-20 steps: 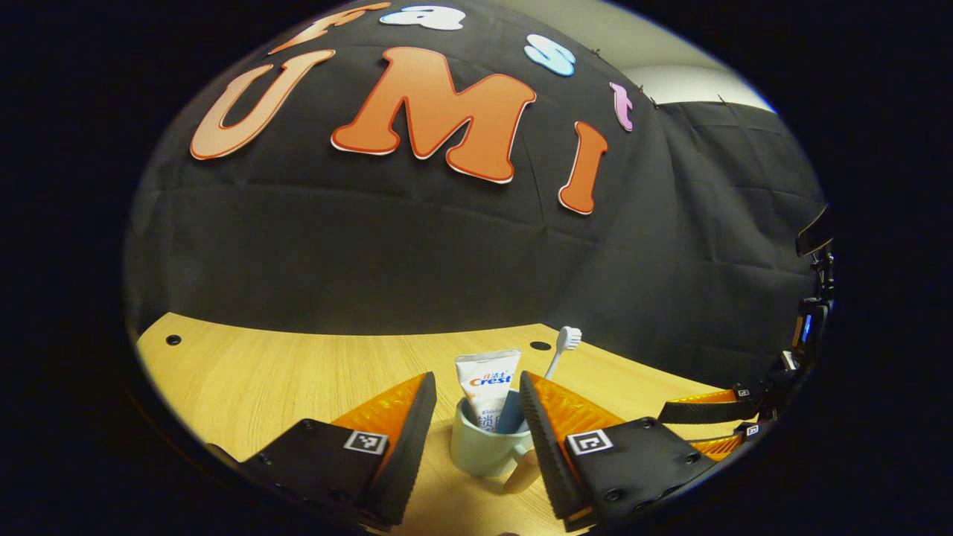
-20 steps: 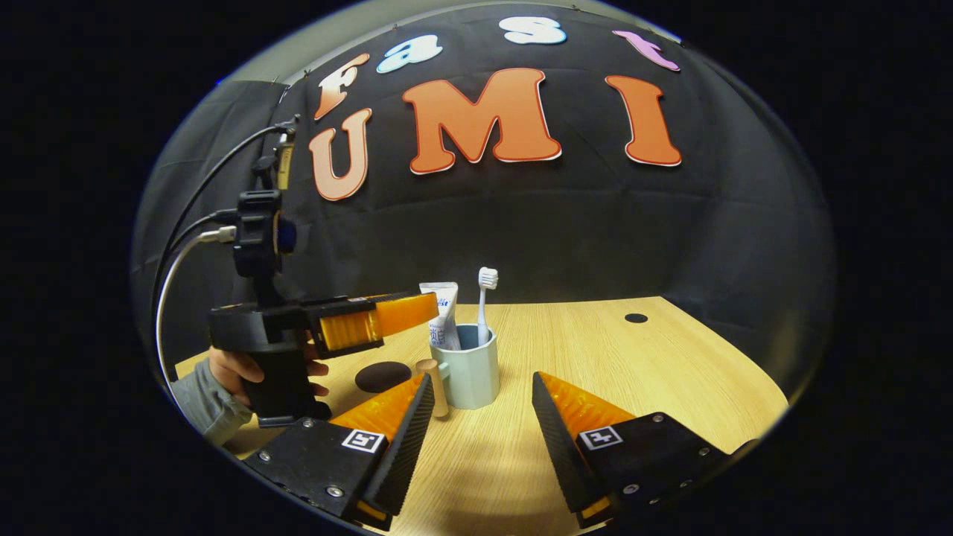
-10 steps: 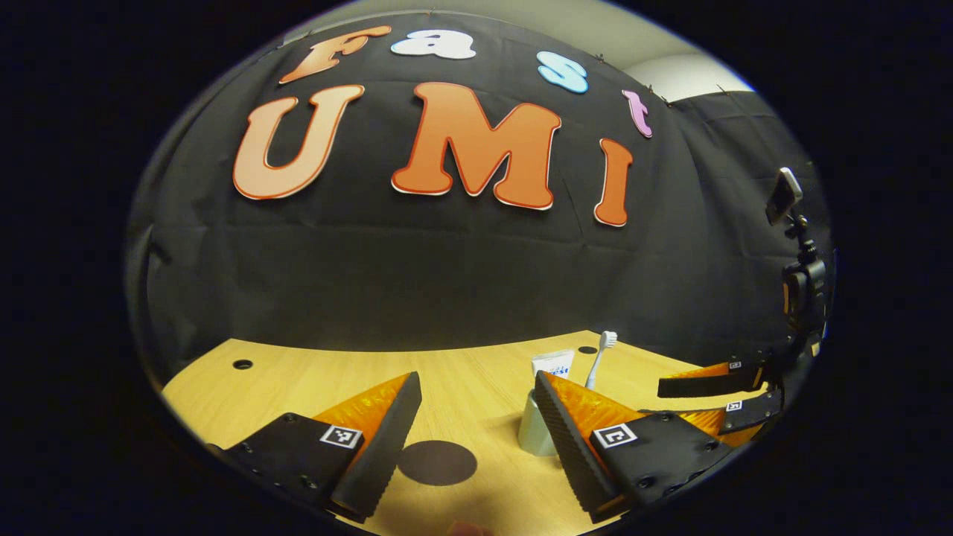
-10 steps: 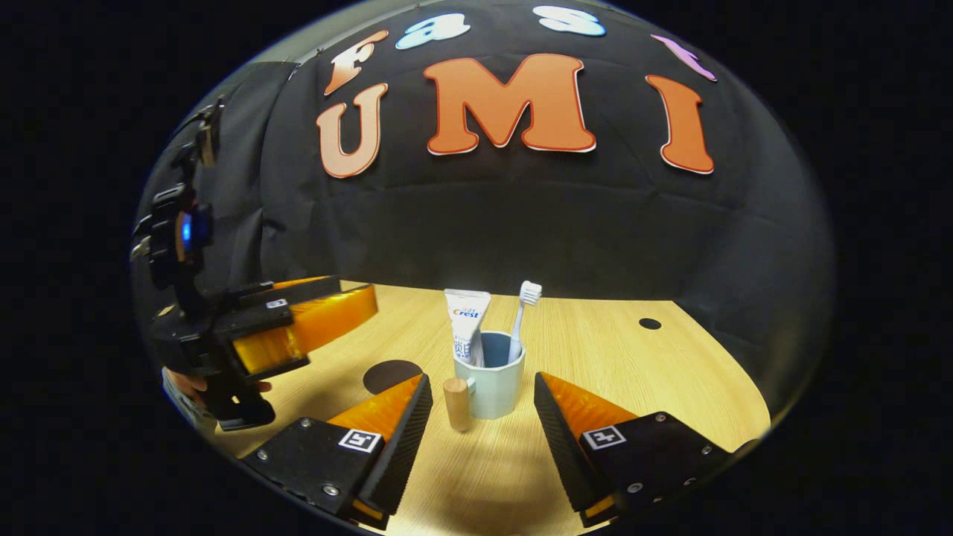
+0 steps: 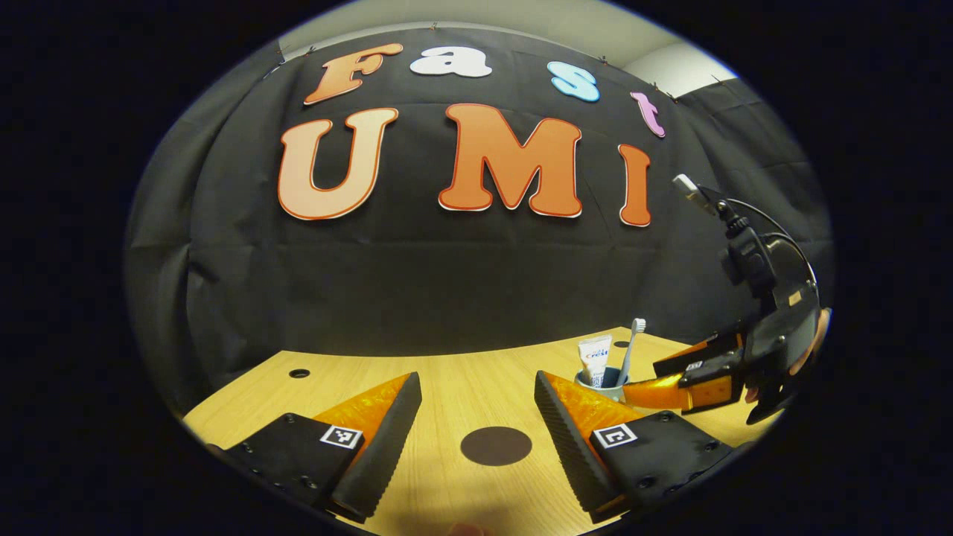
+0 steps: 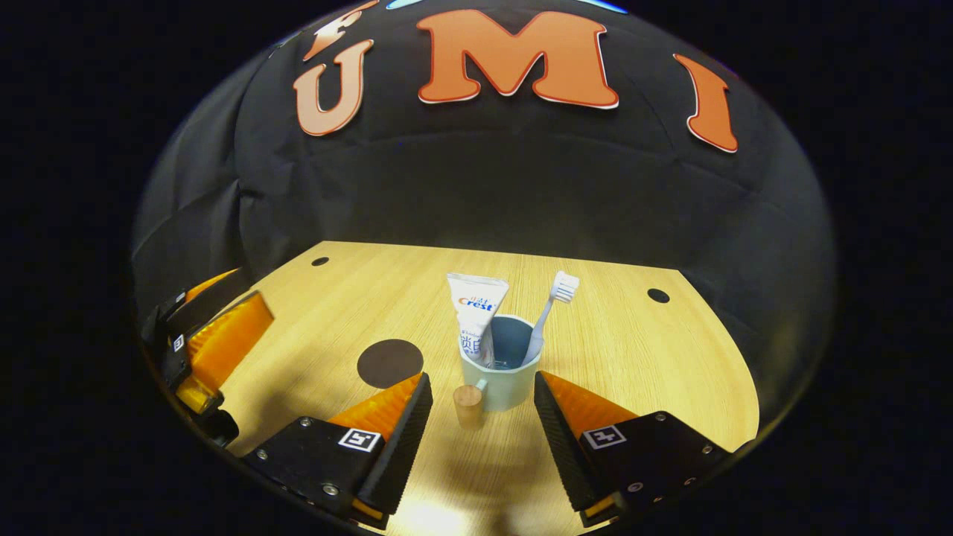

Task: Put the toothbrush and toothpaste on the desktop into the cup, then pick up the cup and place it on the coaster on the desktop.

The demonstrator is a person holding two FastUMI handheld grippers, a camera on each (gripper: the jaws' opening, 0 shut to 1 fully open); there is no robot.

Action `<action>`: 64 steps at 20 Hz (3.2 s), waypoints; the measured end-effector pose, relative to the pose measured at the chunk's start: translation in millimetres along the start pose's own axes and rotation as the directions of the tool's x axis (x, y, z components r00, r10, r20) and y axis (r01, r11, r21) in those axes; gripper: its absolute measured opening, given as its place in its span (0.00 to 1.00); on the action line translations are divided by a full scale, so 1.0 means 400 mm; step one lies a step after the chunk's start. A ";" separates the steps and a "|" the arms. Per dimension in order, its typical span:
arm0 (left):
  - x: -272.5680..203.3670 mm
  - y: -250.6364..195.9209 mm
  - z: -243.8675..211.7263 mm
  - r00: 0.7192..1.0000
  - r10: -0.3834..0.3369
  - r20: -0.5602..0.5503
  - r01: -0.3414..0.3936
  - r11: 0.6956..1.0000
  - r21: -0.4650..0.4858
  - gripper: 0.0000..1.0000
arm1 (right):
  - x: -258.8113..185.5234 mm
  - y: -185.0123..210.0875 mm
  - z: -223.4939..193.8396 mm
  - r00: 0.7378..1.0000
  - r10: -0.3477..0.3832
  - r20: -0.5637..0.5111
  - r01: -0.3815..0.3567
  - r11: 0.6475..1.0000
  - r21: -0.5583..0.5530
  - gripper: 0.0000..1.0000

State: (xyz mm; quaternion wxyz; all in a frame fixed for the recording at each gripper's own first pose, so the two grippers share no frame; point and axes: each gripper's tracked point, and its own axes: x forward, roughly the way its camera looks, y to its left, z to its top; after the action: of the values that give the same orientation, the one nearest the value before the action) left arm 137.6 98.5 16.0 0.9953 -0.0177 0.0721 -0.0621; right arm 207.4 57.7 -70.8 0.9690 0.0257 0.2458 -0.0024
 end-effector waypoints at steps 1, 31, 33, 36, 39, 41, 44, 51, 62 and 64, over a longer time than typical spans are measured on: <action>-0.014 0.011 -0.001 1.000 0.008 0.004 -0.008 1.000 0.010 0.97 | 0.009 -0.003 0.001 1.000 -0.011 -0.024 0.011 1.000 -0.002 0.83; -0.080 0.081 -0.122 0.996 0.051 -0.073 -0.054 0.998 -0.030 0.97 | 0.163 -0.010 -0.149 0.893 -0.037 -0.448 0.057 0.998 0.031 0.20; -0.085 0.080 -0.122 0.996 0.053 -0.074 -0.055 0.998 -0.027 0.97 | 0.165 -0.007 -0.147 0.897 -0.019 -0.441 0.042 0.998 0.041 0.20; -0.094 0.082 -0.128 0.995 0.056 -0.079 -0.059 0.998 -0.028 0.97 | 0.170 -0.001 -0.141 0.912 0.005 -0.411 0.018 0.998 0.053 0.20; -0.100 0.092 -0.134 0.994 0.064 -0.084 -0.067 0.997 -0.029 0.97 | 0.171 0.003 -0.136 0.920 0.032 -0.391 -0.010 0.998 0.058 0.20; -0.109 0.090 -0.141 0.994 0.065 -0.091 -0.069 0.997 -0.042 0.97 | 0.172 0.009 -0.133 0.924 0.056 -0.377 -0.031 0.997 0.074 0.20; -0.120 0.099 -0.150 0.992 0.080 -0.096 -0.084 0.996 -0.033 0.97 | 0.175 0.009 -0.126 0.930 0.073 -0.359 -0.056 0.997 0.060 0.20; -0.147 0.110 -0.156 0.988 0.107 -0.109 -0.113 0.992 -0.057 0.97 | 0.174 0.000 -0.109 0.931 0.115 -0.346 -0.119 0.993 0.009 0.20; -0.172 0.187 -0.205 0.977 0.153 -0.146 -0.168 0.981 -0.096 0.97 | 0.172 -0.004 -0.110 0.915 0.139 -0.378 -0.169 0.984 -0.049 0.20; -0.174 0.195 -0.214 0.975 0.159 -0.153 -0.174 0.980 -0.096 0.97 | 0.170 -0.008 -0.112 0.911 0.135 -0.389 -0.170 0.984 -0.058 0.20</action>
State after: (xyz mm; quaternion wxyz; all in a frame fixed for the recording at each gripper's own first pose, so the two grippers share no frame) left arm 66.2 182.5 -62.2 0.9867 -0.0611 0.1485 0.0246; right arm 245.9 57.5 -142.8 0.8996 0.0008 0.4275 0.0894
